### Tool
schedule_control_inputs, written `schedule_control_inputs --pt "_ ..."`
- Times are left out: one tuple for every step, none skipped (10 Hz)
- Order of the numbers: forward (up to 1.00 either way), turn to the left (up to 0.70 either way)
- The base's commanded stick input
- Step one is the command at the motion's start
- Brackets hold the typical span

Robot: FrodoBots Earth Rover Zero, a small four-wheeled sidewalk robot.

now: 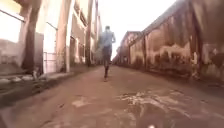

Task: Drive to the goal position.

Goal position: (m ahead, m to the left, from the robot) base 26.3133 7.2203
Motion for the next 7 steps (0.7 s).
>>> schedule_control_inputs --pt "1.0 0.0" --pt "1.0 0.0" --pt "1.0 0.0" --pt "1.0 0.0" --pt "1.0 0.0" --pt "1.0 0.0" --pt "1.0 0.0"
